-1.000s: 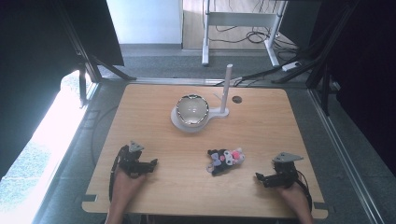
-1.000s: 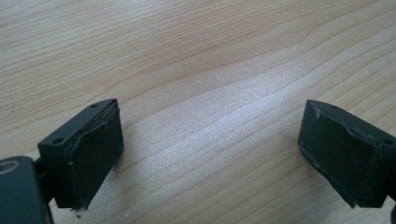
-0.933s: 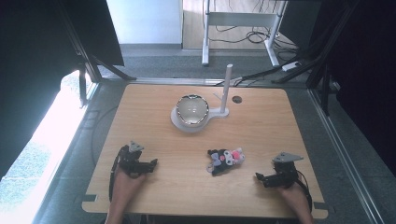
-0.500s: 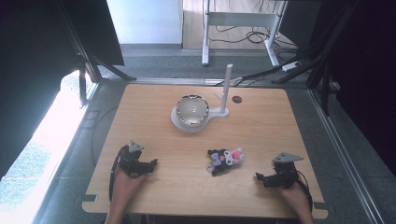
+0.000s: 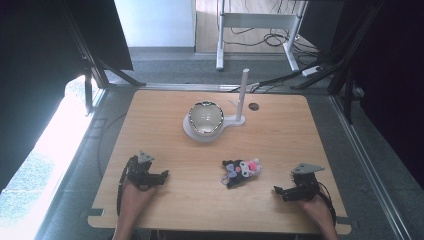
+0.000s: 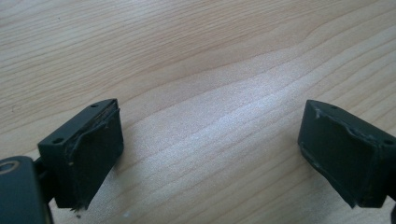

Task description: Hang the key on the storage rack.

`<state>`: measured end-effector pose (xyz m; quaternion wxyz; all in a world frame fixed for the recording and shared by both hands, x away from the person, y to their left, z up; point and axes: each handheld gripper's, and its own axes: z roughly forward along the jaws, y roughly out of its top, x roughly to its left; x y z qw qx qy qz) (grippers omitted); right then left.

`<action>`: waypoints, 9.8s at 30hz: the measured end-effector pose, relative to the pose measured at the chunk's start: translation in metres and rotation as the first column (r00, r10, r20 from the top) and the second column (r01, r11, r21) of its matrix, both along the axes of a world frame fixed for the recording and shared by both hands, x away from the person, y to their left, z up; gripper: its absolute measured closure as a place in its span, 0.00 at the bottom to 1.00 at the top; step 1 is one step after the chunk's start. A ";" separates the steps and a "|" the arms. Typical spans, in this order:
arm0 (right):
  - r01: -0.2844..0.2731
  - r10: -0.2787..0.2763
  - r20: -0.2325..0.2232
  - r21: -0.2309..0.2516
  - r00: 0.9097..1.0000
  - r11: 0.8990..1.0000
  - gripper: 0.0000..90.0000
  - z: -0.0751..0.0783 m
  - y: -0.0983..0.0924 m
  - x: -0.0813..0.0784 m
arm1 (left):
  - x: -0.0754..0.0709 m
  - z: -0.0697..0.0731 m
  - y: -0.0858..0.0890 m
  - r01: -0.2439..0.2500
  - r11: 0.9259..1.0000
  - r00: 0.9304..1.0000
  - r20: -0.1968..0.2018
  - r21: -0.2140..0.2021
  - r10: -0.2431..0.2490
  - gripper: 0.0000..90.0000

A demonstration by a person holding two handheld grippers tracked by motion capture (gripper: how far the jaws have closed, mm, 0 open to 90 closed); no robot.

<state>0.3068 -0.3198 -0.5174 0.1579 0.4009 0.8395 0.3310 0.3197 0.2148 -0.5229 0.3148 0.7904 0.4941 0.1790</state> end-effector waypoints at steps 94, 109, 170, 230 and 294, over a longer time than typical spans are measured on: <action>-0.673 0.476 -0.489 -0.397 0.731 0.624 0.45 0.047 0.159 0.096 | 0.000 0.000 0.000 0.001 1.000 1.000 -0.001 0.000 -0.001 0.07; -0.606 0.440 -0.460 -0.320 0.771 0.728 0.47 0.084 0.137 0.106 | 0.000 0.000 0.000 0.000 1.000 1.000 0.000 0.000 0.000 0.07; -0.176 0.104 -0.256 -0.276 0.961 0.945 0.48 0.236 0.053 0.207 | 0.000 0.000 0.000 0.003 1.000 1.000 -0.002 0.000 -0.003 0.07; -0.222 0.137 -0.323 -0.243 0.936 0.944 0.47 0.170 0.096 0.230 | 0.000 0.000 0.000 0.000 1.000 1.000 0.002 0.000 0.000 0.07; -0.327 0.289 -0.165 -0.305 0.943 0.894 0.15 0.129 0.110 0.164 | 0.000 0.000 0.000 0.001 1.000 1.000 0.000 0.000 -0.001 0.07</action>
